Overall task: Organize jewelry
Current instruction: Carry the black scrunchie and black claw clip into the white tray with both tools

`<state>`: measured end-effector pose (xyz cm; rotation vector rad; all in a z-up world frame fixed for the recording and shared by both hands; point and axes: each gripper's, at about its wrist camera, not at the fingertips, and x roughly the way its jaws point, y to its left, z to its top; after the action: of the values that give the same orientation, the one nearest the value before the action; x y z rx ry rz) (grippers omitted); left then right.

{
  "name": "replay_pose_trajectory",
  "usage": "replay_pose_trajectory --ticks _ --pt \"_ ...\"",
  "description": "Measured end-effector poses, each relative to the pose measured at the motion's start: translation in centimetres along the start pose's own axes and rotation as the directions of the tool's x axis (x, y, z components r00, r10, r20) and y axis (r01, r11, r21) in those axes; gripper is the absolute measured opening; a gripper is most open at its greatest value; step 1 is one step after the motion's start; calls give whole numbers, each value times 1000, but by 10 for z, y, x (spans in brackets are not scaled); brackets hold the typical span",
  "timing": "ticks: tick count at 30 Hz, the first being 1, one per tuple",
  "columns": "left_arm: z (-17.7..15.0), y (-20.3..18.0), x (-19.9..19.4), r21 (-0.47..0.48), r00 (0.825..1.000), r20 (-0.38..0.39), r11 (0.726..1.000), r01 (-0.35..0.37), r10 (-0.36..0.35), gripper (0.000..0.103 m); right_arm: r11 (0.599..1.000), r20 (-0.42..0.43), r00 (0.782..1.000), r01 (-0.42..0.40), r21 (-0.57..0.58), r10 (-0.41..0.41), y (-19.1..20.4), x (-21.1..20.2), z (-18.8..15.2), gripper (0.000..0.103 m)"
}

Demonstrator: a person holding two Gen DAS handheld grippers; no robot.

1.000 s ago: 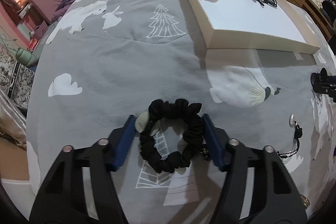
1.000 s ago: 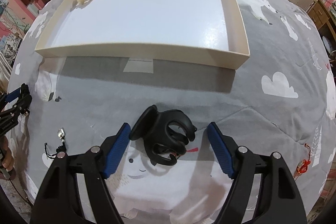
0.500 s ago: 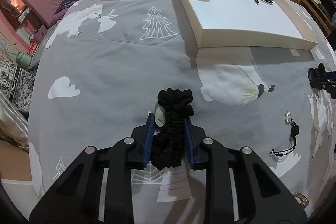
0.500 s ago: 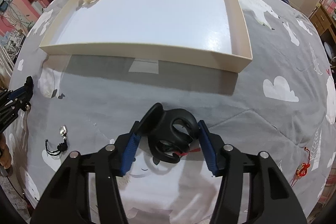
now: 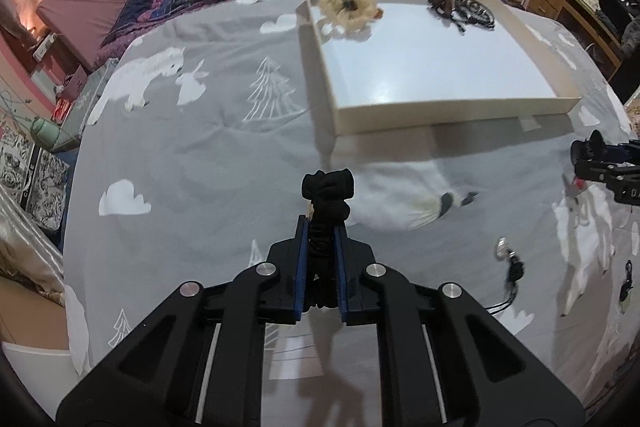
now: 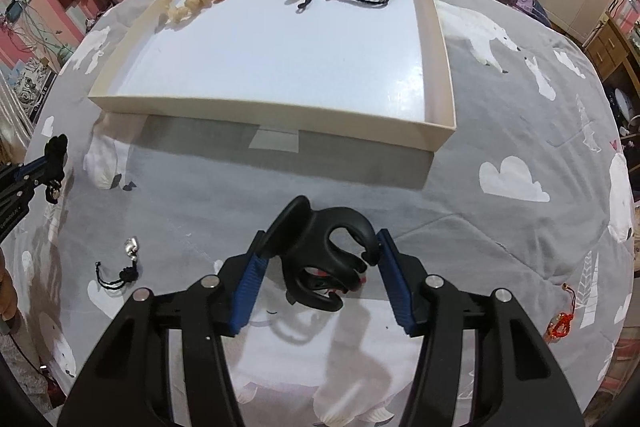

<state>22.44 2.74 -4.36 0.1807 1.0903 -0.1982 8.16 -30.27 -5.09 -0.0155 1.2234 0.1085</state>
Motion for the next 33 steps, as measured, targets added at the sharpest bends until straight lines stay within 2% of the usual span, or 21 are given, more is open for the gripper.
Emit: replay_pose_trajectory --ticks 8,12,16,22,25,33 --pt "20 -21 -26 22 998 50 1000 22 -23 10 1000 31 999 -6 3 6 -4 -20 7 55" --pt "37 -29 -41 22 996 75 998 50 -52 10 999 52 998 -20 27 19 -10 -34 23 55" --pt "62 -42 -37 26 994 75 996 80 -82 10 998 65 997 -39 51 36 -16 -41 42 55" --pt "108 -56 -16 9 990 69 992 123 -123 10 995 88 995 -45 87 37 -26 -34 85 55" --pt "133 -68 1 18 988 79 992 128 -129 10 994 95 995 -50 101 41 -32 -22 108 55" --pt "180 -89 63 9 987 44 988 153 -153 10 990 88 996 -31 138 19 -47 25 157 55"
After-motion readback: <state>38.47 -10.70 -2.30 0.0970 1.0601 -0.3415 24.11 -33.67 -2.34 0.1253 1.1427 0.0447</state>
